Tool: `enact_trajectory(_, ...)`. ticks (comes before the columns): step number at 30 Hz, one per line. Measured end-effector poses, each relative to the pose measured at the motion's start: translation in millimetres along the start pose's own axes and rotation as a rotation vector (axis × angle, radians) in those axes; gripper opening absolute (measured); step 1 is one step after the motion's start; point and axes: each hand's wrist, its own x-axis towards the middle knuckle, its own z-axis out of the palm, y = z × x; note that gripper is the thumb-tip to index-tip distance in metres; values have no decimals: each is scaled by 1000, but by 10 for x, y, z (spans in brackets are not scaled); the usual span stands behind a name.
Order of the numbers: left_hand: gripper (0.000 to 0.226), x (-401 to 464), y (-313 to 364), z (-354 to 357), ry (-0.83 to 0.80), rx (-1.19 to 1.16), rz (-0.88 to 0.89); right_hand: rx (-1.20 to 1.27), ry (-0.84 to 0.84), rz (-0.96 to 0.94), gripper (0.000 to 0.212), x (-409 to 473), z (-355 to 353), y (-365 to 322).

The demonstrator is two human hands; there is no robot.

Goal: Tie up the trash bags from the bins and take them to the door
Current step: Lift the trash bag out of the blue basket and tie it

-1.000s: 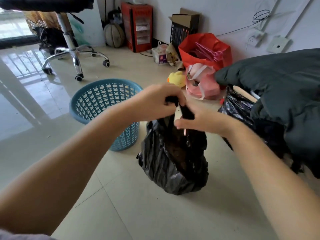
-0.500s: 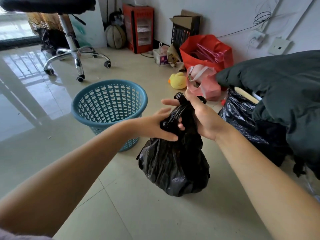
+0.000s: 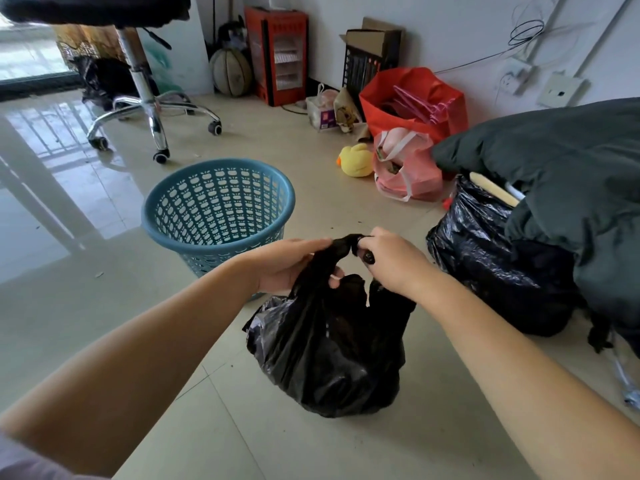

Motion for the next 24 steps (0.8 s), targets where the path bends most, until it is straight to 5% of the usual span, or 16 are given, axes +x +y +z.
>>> enact_trajectory(3, 25, 45, -30, 11, 95, -108, 74, -62, 69, -22, 40, -29, 101, -85)
enact_trajectory(7, 24, 123, -117, 92, 234, 317, 221, -140, -43, -69, 75, -53, 266, -199)
enact_trajectory(11, 17, 178, -151, 76, 429, 506, 399, -60, -106, -81, 74, 1, 271, -138)
enact_trajectory(14, 22, 183, -123, 58, 584, 670, 465, 292, -85, -149, 49, 15, 190, -109)
enact_trajectory(16, 29, 174, -98, 18, 666, 848, 382, 648, -73, -102, 31, -6, 127, -44)
enact_trajectory(18, 29, 146, -134, -93, 585, 952, 136, 869, -65, 50, 39, 14, 145, 144)
enact_trajectory(21, 36, 72, -342, -367, 462, 996, -213, 832, -13, 364, 44, -34, 388, 620)
enact_trajectory(24, 39, -50, -573, -708, 556, 1131, -334, 696, -143, 505, 43, -227, 736, 1052)
